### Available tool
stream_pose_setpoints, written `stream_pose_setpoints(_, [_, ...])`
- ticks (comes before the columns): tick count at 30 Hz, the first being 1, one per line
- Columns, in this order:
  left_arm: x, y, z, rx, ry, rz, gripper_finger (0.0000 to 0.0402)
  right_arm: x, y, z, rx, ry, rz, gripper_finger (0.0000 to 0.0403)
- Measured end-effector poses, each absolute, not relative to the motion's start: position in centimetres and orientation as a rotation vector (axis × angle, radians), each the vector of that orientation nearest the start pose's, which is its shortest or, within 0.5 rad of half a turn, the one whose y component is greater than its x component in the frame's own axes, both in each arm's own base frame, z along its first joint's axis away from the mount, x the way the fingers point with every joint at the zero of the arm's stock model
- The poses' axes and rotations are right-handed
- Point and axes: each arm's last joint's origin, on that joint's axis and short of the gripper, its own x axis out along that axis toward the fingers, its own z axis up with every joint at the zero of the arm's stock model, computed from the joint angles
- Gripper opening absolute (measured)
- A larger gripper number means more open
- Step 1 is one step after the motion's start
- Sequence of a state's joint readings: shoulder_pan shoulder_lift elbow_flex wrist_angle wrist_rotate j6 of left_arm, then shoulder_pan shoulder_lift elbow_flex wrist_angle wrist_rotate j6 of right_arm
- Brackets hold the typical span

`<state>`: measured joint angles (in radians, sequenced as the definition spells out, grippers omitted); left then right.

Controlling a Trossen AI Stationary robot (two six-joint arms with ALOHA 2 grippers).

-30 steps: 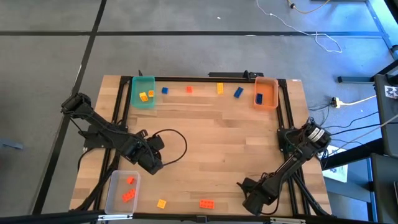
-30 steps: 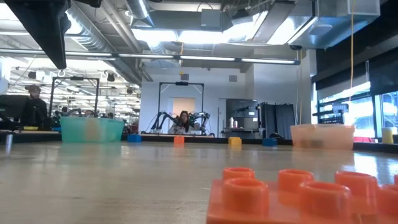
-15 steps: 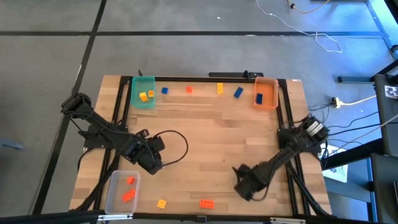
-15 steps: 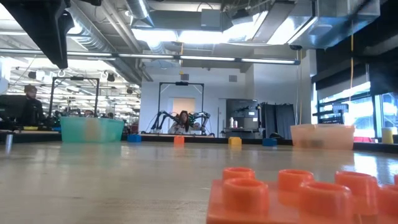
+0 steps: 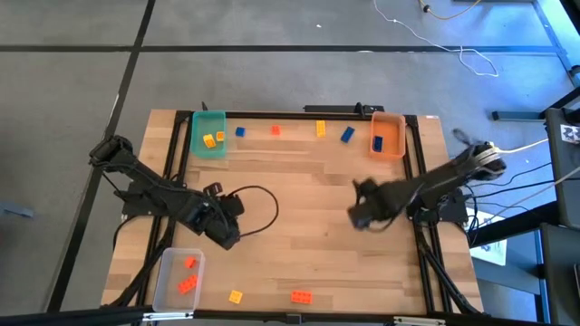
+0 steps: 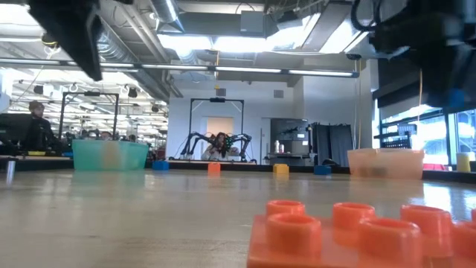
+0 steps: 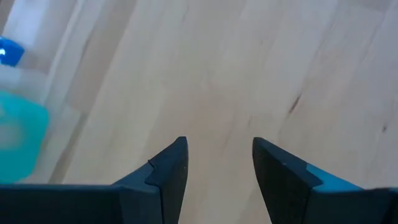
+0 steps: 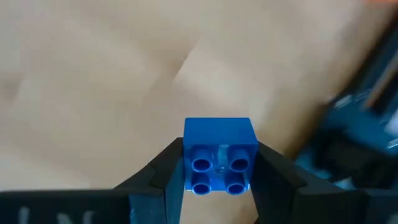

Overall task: Sort & place blocks by color
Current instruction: Put the blue game piece into the orange bin

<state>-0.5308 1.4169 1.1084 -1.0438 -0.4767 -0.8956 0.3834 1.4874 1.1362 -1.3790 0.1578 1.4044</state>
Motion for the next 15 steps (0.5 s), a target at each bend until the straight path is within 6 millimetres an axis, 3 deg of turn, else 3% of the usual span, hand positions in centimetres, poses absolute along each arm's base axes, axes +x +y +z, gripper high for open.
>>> stream_pose_setpoints(8, [25.2, -8.5, 26.1, -0.11, 0.977, 0.438, 0.017, 19.9, 0.2, 28.1, 0.581, 1.141, -1.169, 0.0139])
stream_pose_setpoints(15, [27.5, -4.6, 26.6, -0.136, 0.884, 0.482, 0.017, 18.5, -6.6, 28.8, 0.533, 1.169, -1.27, 0.0139])
